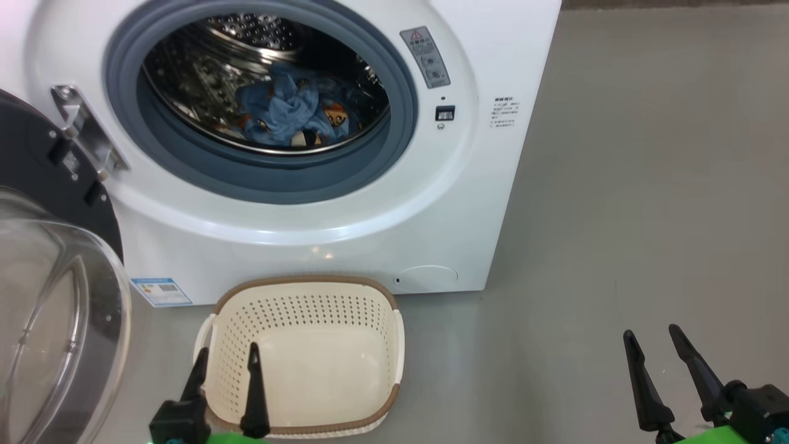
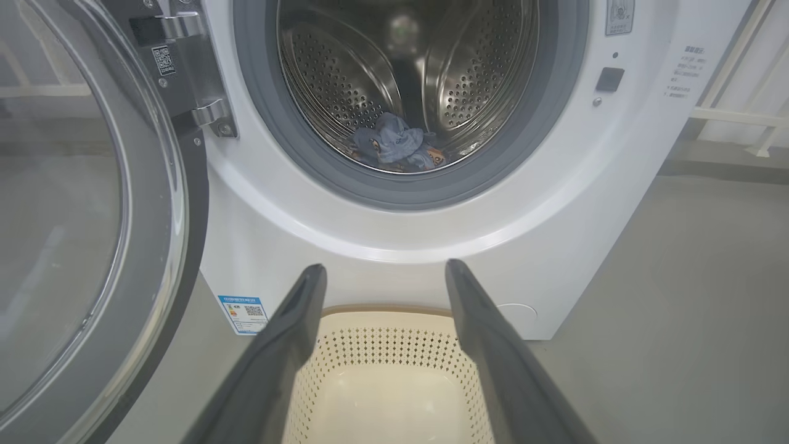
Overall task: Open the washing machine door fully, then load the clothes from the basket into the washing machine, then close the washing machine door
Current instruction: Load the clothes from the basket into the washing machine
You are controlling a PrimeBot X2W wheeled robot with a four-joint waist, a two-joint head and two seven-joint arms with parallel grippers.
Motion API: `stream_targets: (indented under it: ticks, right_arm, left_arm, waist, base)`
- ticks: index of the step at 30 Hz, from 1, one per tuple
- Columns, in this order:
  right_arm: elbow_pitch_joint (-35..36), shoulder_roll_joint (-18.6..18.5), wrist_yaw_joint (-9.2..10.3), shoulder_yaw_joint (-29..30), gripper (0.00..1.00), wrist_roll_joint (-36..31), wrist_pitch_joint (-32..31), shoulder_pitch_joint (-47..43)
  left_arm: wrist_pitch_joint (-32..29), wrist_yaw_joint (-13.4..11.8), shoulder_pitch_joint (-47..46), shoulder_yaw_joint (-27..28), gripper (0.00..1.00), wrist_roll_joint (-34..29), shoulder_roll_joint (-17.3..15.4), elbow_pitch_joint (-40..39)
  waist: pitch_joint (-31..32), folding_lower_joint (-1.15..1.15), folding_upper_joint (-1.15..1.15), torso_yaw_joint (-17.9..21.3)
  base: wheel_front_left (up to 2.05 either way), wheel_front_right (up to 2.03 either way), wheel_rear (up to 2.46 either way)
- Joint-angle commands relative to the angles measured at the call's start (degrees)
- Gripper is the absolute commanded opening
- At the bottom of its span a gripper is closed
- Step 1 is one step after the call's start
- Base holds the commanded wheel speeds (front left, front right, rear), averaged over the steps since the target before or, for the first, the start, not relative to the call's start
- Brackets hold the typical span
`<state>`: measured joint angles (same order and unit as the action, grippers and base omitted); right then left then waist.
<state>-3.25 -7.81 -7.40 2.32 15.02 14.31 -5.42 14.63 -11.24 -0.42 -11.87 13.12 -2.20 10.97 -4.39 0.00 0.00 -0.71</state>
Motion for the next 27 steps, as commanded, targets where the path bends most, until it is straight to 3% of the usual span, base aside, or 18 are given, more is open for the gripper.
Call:
stream_targets:
  ticks: [1, 27]
  right_arm:
    - [1.7, -0.8, -0.09, -1.0, 1.0, -0.7, 0.7, 0.0]
    - [2.4, -0.2, -0.09, -0.4, 1.0, -3.0, 0.7, -4.2]
  left_arm:
    - [0.4, 0.2, -0.3, 2.2, 1.0, -0.7, -0.7, -1.8]
    - [0.4, 1.4, 5.9, 7.4, 1.0, -0.6, -0.7, -4.9]
  waist:
    - [0.7, 0.0, 0.0, -0.1]
    - [5.8, 0.0, 0.0, 2.8]
  base:
    - [0.0, 0.0, 0.0]
    - [0.0, 0.0, 0.0]
